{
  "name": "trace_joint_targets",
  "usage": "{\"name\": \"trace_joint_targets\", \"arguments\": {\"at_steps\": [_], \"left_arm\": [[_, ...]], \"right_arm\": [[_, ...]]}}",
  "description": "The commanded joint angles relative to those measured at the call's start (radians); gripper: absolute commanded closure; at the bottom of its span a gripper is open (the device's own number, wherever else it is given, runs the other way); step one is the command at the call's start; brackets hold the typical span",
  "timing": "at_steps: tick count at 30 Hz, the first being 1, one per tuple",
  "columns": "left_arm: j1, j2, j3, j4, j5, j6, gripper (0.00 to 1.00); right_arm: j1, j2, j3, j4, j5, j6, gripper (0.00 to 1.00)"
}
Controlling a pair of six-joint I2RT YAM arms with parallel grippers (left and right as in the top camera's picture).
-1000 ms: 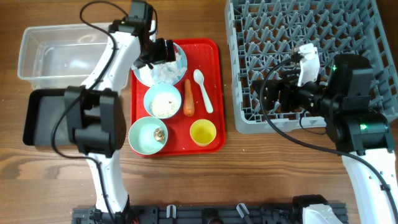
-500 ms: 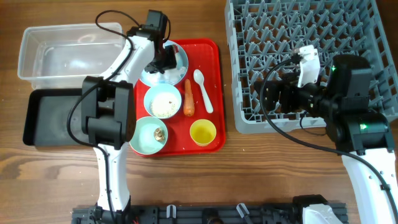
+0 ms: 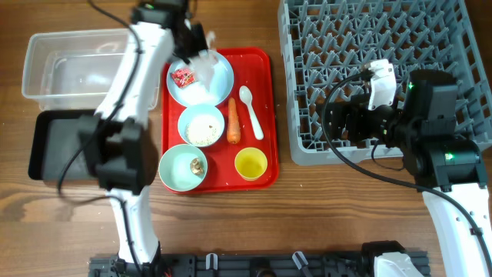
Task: Sort waste into correct bins and load items into the dishwasher rack
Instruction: 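Grasp the white tissue on the blue plate with the left gripper and lift, then drop the tissue into the clear plastic bin with the left gripper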
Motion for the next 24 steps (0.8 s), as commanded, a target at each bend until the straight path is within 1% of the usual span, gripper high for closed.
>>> {"name": "trace_joint_targets", "arguments": {"at_steps": [1, 5, 9, 11, 12, 13, 14, 15, 18, 22, 24], "left_arm": [[0.081, -0.112, 0.036, -0.011, 0.000, -0.002, 0.96], [0.205, -0.109, 0.032, -0.015, -0.015, -0.002, 0.96], [0.312, -0.057, 0.032, -0.004, -0.160, -0.002, 0.96], [0.334, -0.026, 0.031, -0.008, -0.193, -0.002, 0.95], [0.347, 0.003, 0.031, -0.010, -0.209, -0.002, 0.85], [0.354, 0.021, 0.031, -0.007, -0.209, -0.002, 0.65], [0.362, 0.039, 0.031, -0.007, -0.208, -0.002, 0.36], [0.365, 0.053, 0.031, -0.008, -0.208, -0.002, 0.00], [0.365, 0.039, 0.041, -0.004, -0.204, -0.002, 0.00], [0.333, -0.056, 0.088, -0.010, -0.181, 0.002, 0.00], [0.287, -0.126, 0.091, 0.000, -0.174, 0.076, 0.00]], "right_arm": [[0.005, 0.007, 0.025, 0.007, 0.017, 0.007, 0.06], [0.005, 0.007, 0.025, 0.007, 0.017, 0.007, 0.06], [0.005, 0.007, 0.025, 0.010, 0.017, 0.007, 0.05], [0.005, 0.007, 0.025, 0.010, 0.017, 0.007, 0.06], [0.005, 0.007, 0.025, 0.010, 0.017, 0.007, 0.05], [0.005, 0.007, 0.025, 0.010, 0.017, 0.007, 0.06], [0.005, 0.007, 0.025, 0.010, 0.017, 0.008, 0.06], [0.005, 0.007, 0.025, 0.010, 0.017, 0.007, 0.05], [0.005, 0.007, 0.025, 0.010, 0.017, 0.008, 0.05], [0.005, 0.007, 0.025, 0.011, 0.017, 0.007, 0.05], [0.005, 0.007, 0.025, 0.010, 0.017, 0.007, 0.05]]}}
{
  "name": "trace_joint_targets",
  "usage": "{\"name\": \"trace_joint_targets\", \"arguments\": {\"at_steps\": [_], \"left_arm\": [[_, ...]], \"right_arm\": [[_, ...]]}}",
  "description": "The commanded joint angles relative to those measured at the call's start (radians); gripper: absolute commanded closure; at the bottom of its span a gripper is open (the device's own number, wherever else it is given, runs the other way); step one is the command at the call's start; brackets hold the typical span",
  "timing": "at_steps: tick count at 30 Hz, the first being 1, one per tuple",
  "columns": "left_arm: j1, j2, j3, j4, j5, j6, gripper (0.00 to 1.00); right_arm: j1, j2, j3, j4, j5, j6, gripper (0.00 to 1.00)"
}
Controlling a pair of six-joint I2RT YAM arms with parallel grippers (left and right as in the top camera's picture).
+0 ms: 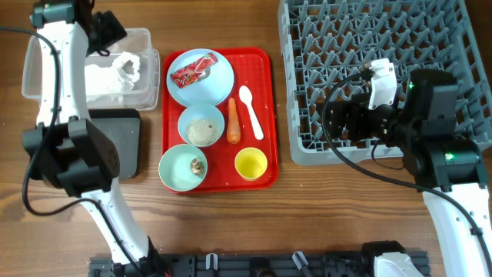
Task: Sort waste into correct bins and load items into the dishwasher rack
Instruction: 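Drop the tissue into the clear plastic bin with the left gripper, then grasp the red strawberry wrapper with the left gripper and drop it in the bin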
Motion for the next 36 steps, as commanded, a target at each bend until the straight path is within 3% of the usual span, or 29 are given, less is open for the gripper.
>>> {"name": "trace_joint_targets", "arguments": {"at_steps": [1, 4, 9, 16, 28, 31, 36], "left_arm": [[-0.076, -0.142, 0.043, 0.010, 0.050, 0.097, 0.00], [-0.143, -0.133, 0.043, 0.006, 0.235, 0.271, 0.00], [-0.307, 0.000, 0.027, 0.006, 0.228, 0.466, 0.00], [-0.364, 0.201, 0.027, 0.022, 0.162, 0.496, 0.01], [-0.360, 0.353, 0.017, 0.032, 0.163, 0.523, 0.05], [-0.360, 0.356, 0.017, 0.033, 0.163, 0.522, 0.23], [-0.360, 0.356, 0.018, 0.029, 0.159, 0.522, 0.91]], "right_arm": [[0.005, 0.006, 0.024, 0.003, 0.010, 0.007, 0.06], [0.005, 0.006, 0.024, 0.005, 0.010, 0.007, 0.06], [0.005, 0.006, 0.024, 0.004, 0.010, 0.008, 0.05], [0.005, 0.006, 0.024, -0.010, 0.010, 0.007, 0.05], [0.005, 0.006, 0.020, -0.016, 0.011, 0.007, 0.05], [0.005, 0.011, 0.018, -0.017, 0.010, 0.008, 0.05], [0.005, 0.023, 0.018, -0.024, 0.010, 0.008, 0.05]]}}
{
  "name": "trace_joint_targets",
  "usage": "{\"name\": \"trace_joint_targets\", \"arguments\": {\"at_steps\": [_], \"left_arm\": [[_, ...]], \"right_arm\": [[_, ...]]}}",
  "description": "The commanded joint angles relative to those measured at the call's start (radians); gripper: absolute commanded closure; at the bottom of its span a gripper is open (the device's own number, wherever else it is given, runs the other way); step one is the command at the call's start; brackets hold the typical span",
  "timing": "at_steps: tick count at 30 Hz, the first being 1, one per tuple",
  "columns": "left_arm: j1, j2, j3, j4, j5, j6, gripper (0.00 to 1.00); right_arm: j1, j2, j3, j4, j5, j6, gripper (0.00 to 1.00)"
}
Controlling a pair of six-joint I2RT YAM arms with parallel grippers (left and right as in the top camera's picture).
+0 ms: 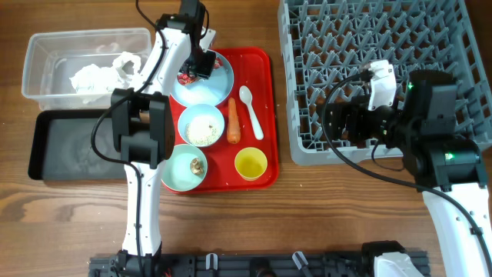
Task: Sort waste into correct bins and load items into the dishwasher rack
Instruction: 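Grasp the red strawberry wrapper with the left gripper and drop it in the bin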
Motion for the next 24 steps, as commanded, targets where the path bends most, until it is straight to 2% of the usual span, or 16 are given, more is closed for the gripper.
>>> {"name": "trace_joint_targets", "arguments": {"at_steps": [1, 5, 10, 15, 19, 20, 21, 22, 24], "left_arm": [[0.004, 0.015, -0.006, -0.006, -0.022, 0.004, 0.96], [0.004, -0.048, 0.007, -0.026, -0.064, -0.011, 0.96], [0.032, -0.220, 0.097, -0.093, -0.100, -0.176, 0.96], [0.137, -0.409, 0.108, -0.120, -0.100, -0.235, 0.96], [0.261, -0.389, 0.098, -0.149, -0.100, -0.269, 0.96], [0.294, -0.368, 0.085, -0.152, -0.100, -0.287, 0.92], [0.322, -0.344, 0.069, -0.151, -0.097, -0.309, 0.79], [0.344, -0.321, 0.058, -0.151, -0.096, -0.333, 0.51], [0.377, -0.277, 0.056, -0.169, -0.069, -0.352, 0.26]], "right_arm": [[0.005, 0.021, 0.018, -0.005, 0.010, 0.008, 0.05], [0.005, 0.024, 0.018, -0.006, 0.010, 0.008, 0.05], [0.005, 0.034, 0.018, 0.015, 0.010, 0.010, 0.05], [0.005, 0.037, 0.018, 0.020, 0.010, 0.011, 0.05], [0.005, 0.037, 0.018, 0.020, 0.010, 0.011, 0.05], [0.005, 0.037, 0.018, 0.020, 0.010, 0.013, 0.05], [0.005, 0.037, 0.018, 0.020, 0.010, 0.016, 0.05], [0.005, 0.037, 0.018, 0.020, 0.010, 0.016, 0.05], [0.005, 0.037, 0.018, 0.020, 0.010, 0.016, 0.05]]}}
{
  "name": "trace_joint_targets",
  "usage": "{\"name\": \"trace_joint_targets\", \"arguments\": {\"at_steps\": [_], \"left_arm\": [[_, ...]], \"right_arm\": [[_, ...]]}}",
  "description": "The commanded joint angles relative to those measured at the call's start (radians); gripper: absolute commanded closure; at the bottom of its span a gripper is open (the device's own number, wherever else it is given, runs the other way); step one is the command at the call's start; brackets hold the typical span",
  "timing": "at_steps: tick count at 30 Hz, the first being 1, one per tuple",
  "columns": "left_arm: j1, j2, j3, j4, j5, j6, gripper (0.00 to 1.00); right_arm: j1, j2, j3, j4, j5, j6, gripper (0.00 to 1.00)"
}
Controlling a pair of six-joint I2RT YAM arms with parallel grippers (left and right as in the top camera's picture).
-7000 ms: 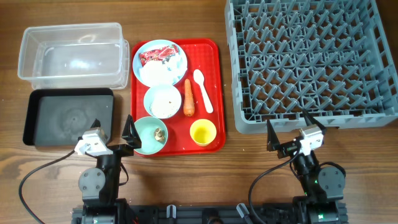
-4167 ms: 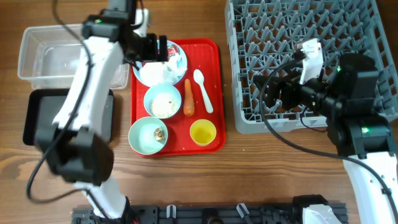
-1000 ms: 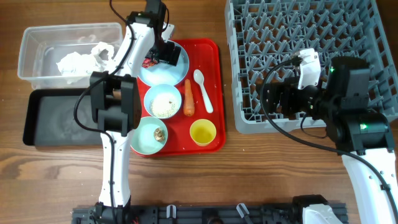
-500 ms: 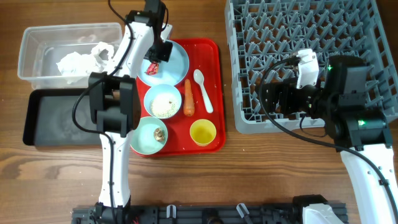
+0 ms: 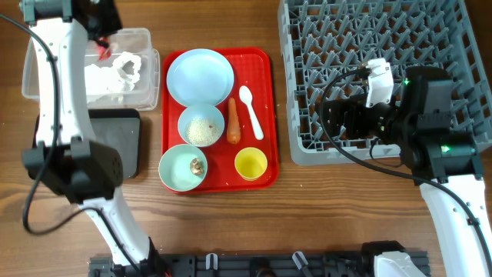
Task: Sort waste into correct bins and load items into the dishwasher rack
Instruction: 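Grasp the red strawberry wrapper with the left gripper and drop it in the bin, then grasp the rim of the blue rice bowl with the left gripper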
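Observation:
My left gripper (image 5: 103, 38) hangs over the clear plastic bin (image 5: 146, 46) at the far left, shut on a red wrapper (image 5: 102, 53) that dangles just below it. Crumpled white paper (image 5: 115, 71) lies in that bin. The light blue plate (image 5: 200, 75) at the back of the red tray (image 5: 267, 115) is bare. On the tray are a bowl of rice (image 5: 201, 127), a carrot (image 5: 233, 123), a white spoon (image 5: 250, 111), a yellow cup (image 5: 250, 163) and a bowl with scraps (image 5: 183, 168). My right gripper (image 5: 332, 119) rests low over the grey dishwasher rack (image 5: 369, 46); its fingers are too dark to read.
A black bin (image 5: 123, 146) sits in front of the clear one, partly under my left arm. The rack fills the right back of the wooden table. Cables loop from the right arm across the rack's front edge.
The left gripper was on the blue plate at the red wrapper. Now it is over the clear bin with the wrapper, and the plate is bare. The right arm has barely shifted.
First the left gripper was at the plate, which held white paper and the red wrapper. Then it was over the clear bin, with the paper lying inside. Then it was back at the plate on the wrapper, which now hangs over the same bin.

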Motion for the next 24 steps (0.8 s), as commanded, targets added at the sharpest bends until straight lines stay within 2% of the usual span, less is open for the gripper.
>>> {"name": "trace_joint_targets", "arguments": {"at_steps": [1, 2, 3, 8, 11, 14, 17, 22, 24], "left_arm": [[0.060, 0.121, -0.037, -0.032, 0.040, -0.078, 0.19], [0.067, 0.127, -0.037, -0.039, 0.056, -0.078, 0.07], [0.071, 0.129, -0.036, -0.040, 0.067, -0.078, 0.00], [0.070, 0.081, -0.030, -0.035, 0.072, -0.078, 0.00], [0.061, 0.015, -0.030, -0.048, 0.125, -0.078, 0.00], [0.032, -0.069, -0.030, -0.135, 0.233, -0.077, 0.09], [-0.042, -0.106, -0.030, -0.276, 0.224, -0.069, 0.16], [-0.150, -0.105, -0.035, -0.470, 0.216, -0.146, 0.18], [-0.198, -0.115, -0.052, -0.473, 0.222, -0.146, 0.19]], "right_arm": [[0.005, 0.006, 0.018, 0.006, 0.009, 0.012, 0.05], [0.005, 0.006, 0.018, 0.006, 0.009, 0.014, 0.05], [0.005, 0.006, 0.018, 0.006, 0.009, 0.014, 0.05], [0.005, 0.006, 0.018, 0.006, 0.009, 0.014, 0.05], [0.005, 0.006, 0.018, 0.006, 0.009, 0.014, 0.05], [0.005, 0.006, 0.018, 0.006, 0.009, 0.014, 0.05], [0.005, 0.006, 0.018, 0.011, 0.010, 0.014, 0.03], [0.005, 0.006, 0.018, 0.010, 0.010, 0.022, 0.02], [0.005, 0.006, 0.018, 0.010, 0.010, 0.037, 0.02]]}}
